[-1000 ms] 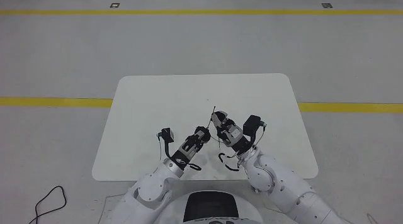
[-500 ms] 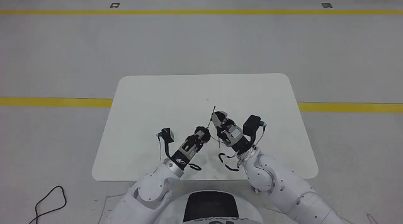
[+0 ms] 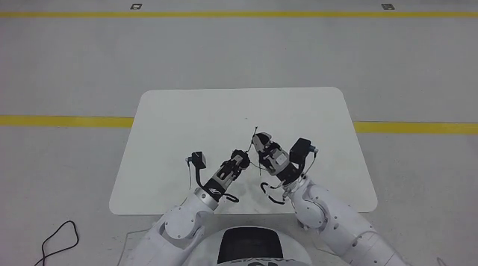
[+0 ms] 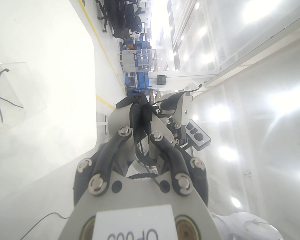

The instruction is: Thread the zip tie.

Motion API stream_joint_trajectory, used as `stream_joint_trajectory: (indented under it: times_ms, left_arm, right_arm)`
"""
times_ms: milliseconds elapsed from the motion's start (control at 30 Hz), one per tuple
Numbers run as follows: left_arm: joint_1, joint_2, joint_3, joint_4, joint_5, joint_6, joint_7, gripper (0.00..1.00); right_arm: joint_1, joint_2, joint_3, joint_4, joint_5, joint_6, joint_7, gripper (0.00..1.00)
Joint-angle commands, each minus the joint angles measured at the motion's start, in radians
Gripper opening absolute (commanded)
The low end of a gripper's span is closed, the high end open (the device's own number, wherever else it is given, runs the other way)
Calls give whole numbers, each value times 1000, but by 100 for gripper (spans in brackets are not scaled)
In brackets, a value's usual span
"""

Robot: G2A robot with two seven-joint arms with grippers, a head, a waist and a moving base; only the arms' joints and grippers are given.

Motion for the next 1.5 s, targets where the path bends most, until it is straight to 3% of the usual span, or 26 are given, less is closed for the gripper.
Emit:
stream_joint_trajectory:
  times_ms: [0,1467]
  left_arm:
    - [1,0,-1,-1,-1,0,-1,0]
    - [3,0,4,-4,-4,0,-9,0]
  right_arm:
    - [3,-2,-2,7,-2,0,1,0]
    - [10,-13,-4,32,-21,0,-8,0]
